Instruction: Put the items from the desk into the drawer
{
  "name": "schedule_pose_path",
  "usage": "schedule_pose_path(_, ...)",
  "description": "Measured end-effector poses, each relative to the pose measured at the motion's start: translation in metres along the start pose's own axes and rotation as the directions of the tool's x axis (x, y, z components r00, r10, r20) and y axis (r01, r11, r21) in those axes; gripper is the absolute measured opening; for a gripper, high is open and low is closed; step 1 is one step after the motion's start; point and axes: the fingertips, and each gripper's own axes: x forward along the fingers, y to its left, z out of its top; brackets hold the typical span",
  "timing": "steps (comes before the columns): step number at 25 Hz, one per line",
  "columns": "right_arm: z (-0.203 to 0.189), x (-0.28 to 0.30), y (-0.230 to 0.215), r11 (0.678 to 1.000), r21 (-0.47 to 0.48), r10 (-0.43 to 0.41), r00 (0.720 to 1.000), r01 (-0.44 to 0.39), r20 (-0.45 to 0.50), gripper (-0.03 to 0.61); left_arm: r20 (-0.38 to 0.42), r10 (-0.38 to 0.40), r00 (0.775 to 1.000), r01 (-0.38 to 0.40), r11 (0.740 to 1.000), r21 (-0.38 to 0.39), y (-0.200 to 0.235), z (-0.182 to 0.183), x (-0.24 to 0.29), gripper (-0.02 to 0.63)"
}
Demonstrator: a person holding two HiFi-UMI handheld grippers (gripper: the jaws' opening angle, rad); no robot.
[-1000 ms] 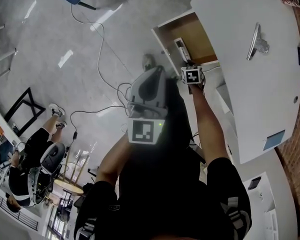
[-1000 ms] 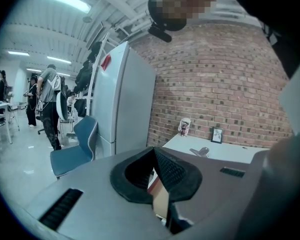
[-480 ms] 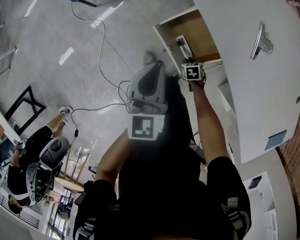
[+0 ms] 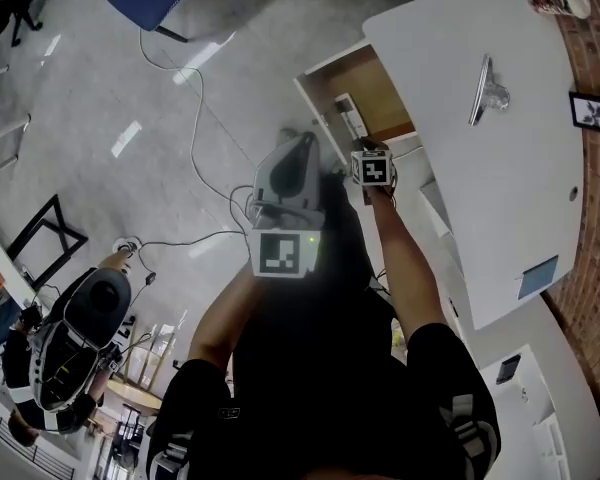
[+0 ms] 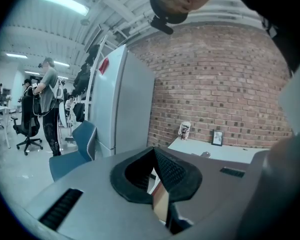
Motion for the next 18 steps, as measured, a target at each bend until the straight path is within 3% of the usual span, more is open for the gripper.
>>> schedule_pose_path(6,0.055,-0.084,0.026,0.999,-0.027,0.031,0.984,-0.027,0.175,0.002,0.042,-0.012,0.999,0.013,1.0,-0.022,0.002,0.039,-0.007,0.0)
schedule_pose_path(10,0.117,-0.154,0.041,0.999,-0.034,0.046,0.936,-0.036,0.348,0.0,0.089,-0.069,0.994,0.068,0.998,0.01,0.003,0.072,-0.002,0.0)
schedule_pose_path(12,0.144,-0.199,0.054,0.999,-0.04,0.039,0.894,-0.024,0.447,0.0,0.095,-0.095,0.991,0.095,0.995,0.005,0.006,0.084,-0.006,0.0)
schedule_pose_path(18,0.205,-0.331,0.071,0.998,0.002,-0.043,0.726,0.057,0.687,0.0,0.086,-0.208,0.974,0.207,0.978,0.02,-0.001,0.112,-0.007,0.0)
